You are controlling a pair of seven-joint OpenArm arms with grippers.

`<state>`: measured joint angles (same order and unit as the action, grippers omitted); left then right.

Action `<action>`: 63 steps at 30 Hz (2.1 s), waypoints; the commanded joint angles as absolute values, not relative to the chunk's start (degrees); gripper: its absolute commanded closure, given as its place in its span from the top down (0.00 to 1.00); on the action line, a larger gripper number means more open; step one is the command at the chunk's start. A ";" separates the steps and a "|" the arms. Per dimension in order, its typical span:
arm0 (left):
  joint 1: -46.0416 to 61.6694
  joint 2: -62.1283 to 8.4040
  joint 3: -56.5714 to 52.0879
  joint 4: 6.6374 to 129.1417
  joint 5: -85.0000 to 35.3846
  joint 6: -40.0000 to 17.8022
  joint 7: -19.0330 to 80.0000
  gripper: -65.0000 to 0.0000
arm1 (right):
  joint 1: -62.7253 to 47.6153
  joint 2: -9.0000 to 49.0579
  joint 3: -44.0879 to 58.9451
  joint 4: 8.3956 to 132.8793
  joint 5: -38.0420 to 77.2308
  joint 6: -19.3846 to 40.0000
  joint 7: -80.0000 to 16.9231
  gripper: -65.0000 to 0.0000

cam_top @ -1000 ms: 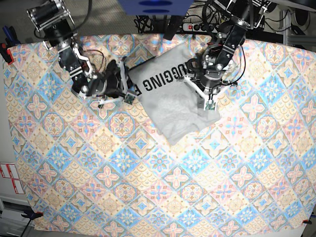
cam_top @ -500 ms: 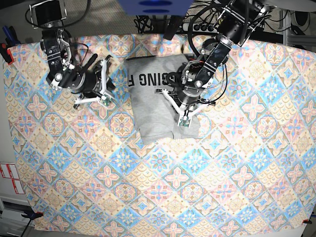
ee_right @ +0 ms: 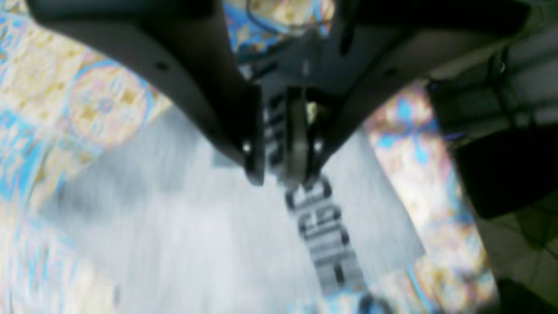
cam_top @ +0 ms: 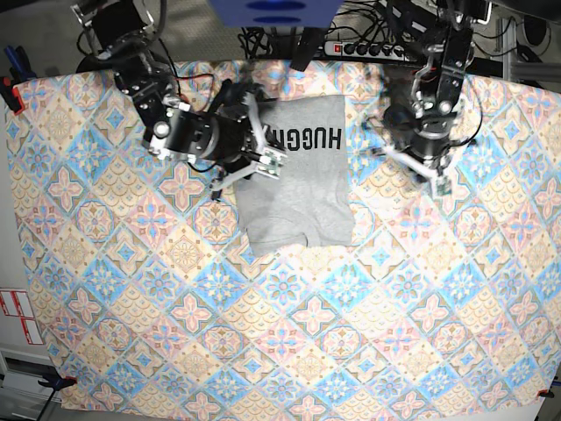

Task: Fold the T-shirt properly
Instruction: 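Grasp the folded shirt with both grippers and rotate it, then drag the folded shirt with the right gripper toward the right arm's side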

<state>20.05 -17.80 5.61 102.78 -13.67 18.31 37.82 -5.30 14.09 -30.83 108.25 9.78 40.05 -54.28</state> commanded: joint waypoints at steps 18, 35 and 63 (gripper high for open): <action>32.40 -8.48 -13.14 112.04 -13.41 18.33 37.14 0.00 | 8.13 -3.12 -40.13 77.58 10.42 40.00 -52.70 0.11; 31.96 -8.40 -12.97 112.04 -13.41 18.33 37.14 0.00 | 12.00 -2.51 -32.84 55.16 10.42 40.00 -46.29 0.11; 31.96 -8.40 -12.97 112.04 -13.41 18.33 37.14 0.00 | 12.00 20.26 -19.21 54.73 10.33 40.00 -42.59 0.11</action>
<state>31.77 -8.10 -12.73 110.91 -13.74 18.20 38.15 12.12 18.44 -19.44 55.48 17.19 43.70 -36.82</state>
